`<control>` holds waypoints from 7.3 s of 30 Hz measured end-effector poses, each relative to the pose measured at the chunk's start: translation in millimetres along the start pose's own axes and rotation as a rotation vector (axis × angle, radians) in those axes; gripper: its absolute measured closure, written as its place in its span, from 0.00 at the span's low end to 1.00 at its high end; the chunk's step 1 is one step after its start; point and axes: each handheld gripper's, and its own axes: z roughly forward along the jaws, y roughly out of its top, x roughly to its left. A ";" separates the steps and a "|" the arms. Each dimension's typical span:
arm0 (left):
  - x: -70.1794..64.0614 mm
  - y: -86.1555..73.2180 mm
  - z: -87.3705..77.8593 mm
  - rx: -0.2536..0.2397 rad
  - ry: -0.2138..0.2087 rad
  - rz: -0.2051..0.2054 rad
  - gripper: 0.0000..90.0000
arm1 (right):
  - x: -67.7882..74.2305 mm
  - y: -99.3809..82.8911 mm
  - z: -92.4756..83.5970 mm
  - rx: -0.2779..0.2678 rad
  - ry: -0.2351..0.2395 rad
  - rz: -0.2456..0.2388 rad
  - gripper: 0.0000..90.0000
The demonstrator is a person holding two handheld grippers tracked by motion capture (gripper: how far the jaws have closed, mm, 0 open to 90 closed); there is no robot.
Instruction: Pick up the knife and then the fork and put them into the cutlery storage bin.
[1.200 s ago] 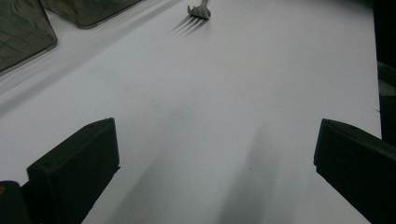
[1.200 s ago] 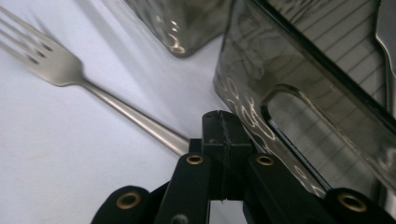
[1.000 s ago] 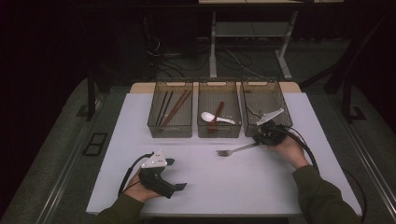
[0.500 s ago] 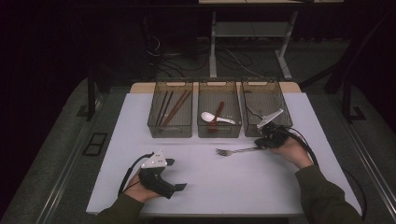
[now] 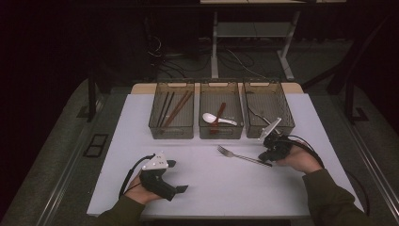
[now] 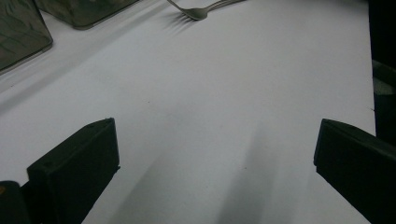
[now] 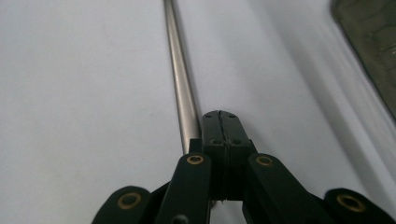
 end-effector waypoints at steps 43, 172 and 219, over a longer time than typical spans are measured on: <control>-0.2 -0.2 1.3 0.004 -0.008 0.001 0.00 | 26.8 76.2 23.7 0.235 -0.009 -0.190 0.93; 11.7 1.2 -1.6 -0.020 0.020 0.014 0.00 | -66.9 -13.5 -63.7 -0.518 -0.151 0.332 0.37; 5.8 0.8 -3.7 -0.018 -0.003 0.020 0.00 | 55.6 -72.3 -16.7 -0.643 -0.045 0.175 0.16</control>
